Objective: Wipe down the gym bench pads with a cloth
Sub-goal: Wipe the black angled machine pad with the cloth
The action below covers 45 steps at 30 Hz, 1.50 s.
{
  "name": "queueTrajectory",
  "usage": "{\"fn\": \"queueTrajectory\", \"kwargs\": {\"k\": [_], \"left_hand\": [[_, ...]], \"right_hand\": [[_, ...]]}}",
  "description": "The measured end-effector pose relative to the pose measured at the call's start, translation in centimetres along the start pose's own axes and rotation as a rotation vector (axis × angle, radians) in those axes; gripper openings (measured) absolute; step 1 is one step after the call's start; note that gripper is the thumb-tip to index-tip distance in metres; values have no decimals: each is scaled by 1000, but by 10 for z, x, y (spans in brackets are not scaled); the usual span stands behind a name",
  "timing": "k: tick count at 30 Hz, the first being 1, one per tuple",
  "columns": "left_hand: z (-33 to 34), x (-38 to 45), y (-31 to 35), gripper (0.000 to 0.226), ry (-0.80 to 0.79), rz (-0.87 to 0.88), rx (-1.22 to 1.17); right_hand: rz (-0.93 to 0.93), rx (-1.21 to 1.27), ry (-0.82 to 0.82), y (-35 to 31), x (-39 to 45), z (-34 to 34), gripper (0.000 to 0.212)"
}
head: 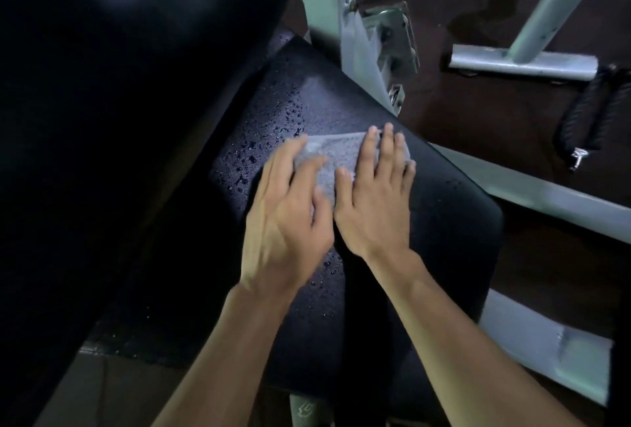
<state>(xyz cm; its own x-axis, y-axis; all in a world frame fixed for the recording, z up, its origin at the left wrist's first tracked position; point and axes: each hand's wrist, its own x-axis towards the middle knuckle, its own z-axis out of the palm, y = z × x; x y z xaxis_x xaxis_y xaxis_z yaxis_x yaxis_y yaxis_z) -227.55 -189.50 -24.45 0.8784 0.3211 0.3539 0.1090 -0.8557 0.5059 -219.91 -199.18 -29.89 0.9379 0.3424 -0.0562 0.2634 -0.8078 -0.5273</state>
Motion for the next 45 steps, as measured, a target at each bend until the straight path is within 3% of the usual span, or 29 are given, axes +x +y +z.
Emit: {"fn": "queueTrajectory", "kwargs": {"k": [3,4,6,8,11,16,20,25,30,36,39,45], "left_hand": [[3,19,5,33,14,-29,10],[6,24,9,32,-13,-4,38],[18,34,16,30,-132,119,121],[37,43,19,41,-348,241,261],[60,49,9,63,-531,329,524],[71,91,-2,64,-442,150,611],[65,133,-17,65,-329,-5,612],[64,122,-22,69,-146,-206,588],[54,97,-17,73,-64,-364,620],[63,151,-28,72,-37,-374,656],[65,177,-32,67,-107,-384,628],[57,110,-22,70,-105,-230,647]], "right_hand": [[-184,217,-67,9,8,-10,66],[-187,380,-37,16,9,-15,61],[-70,613,176,35,12,-23,55],[82,602,343,54,17,-27,53],[71,498,266,70,26,-26,51],[-80,505,187,57,52,-18,53],[-218,356,114,37,67,-16,54],[-326,187,70,42,70,-12,56],[-399,108,79,48,68,-10,56],[-437,83,78,49,71,-8,56],[-440,77,95,49,70,-8,56],[-425,48,58,47,68,-11,58]]}}
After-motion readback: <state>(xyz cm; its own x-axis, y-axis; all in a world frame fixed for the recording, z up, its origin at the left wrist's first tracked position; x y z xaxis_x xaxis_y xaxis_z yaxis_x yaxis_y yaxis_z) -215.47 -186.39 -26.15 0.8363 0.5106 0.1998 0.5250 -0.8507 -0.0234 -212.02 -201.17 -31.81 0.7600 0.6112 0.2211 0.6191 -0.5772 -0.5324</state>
